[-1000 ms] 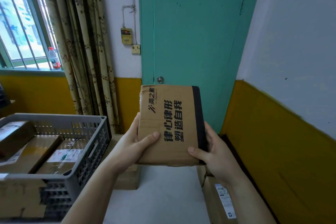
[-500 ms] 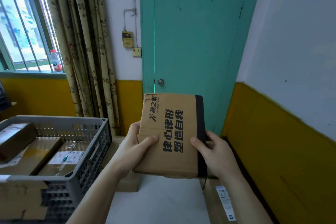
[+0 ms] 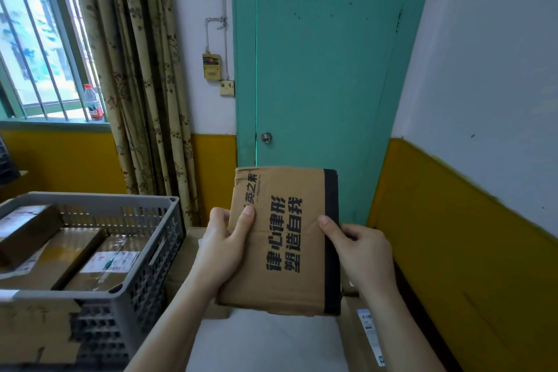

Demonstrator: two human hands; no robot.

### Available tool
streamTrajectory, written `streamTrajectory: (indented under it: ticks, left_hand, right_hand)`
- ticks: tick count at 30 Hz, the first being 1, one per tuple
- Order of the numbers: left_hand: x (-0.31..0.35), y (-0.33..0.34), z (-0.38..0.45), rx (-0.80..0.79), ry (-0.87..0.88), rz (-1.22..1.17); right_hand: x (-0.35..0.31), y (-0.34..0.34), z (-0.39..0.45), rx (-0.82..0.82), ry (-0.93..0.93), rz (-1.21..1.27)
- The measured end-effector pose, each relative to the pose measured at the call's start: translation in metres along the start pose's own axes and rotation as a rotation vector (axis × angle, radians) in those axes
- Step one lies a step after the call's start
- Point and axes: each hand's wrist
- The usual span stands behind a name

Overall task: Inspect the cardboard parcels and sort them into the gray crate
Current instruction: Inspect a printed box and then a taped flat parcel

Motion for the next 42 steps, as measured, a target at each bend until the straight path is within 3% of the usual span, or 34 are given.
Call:
streamTrajectory:
  ticks: [10, 14, 28, 37, 42]
  left_hand:
    - [0.007, 0.0, 0.001, -0.031, 0.012, 0.0]
    - [0.002, 0.004, 0.003, -0.052, 0.084, 0.023]
    - [-0.009, 0.012, -0.002, -0.015, 0.016, -0.012]
    - [-0.017, 0.004, 0.006, -0.063, -0.085, -0.202]
    - [-0.016, 0.001, 0.008, -0.103, -0.142, -0.233]
  right_hand:
    - [0.001, -0.001, -0.004, -0.067, 0.045, -0.002]
    - [-0.002, 0.001, -0.005, -0.027, -0.003, -0.066]
    - [-0.005, -0.002, -0.003, 0.117, -0.073, -0.077]
    - [0.003, -0.005, 0.001, -0.068, 0.066, 0.122]
    - [0.0, -0.008, 0.001, -0.212, 0.297, 0.133]
Point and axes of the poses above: each hand's wrist, its own z-axis towards the middle knuckle, its own y-axis out of the palm, x = y × z, and after that the axes turned 15 degrees about x, right-handed
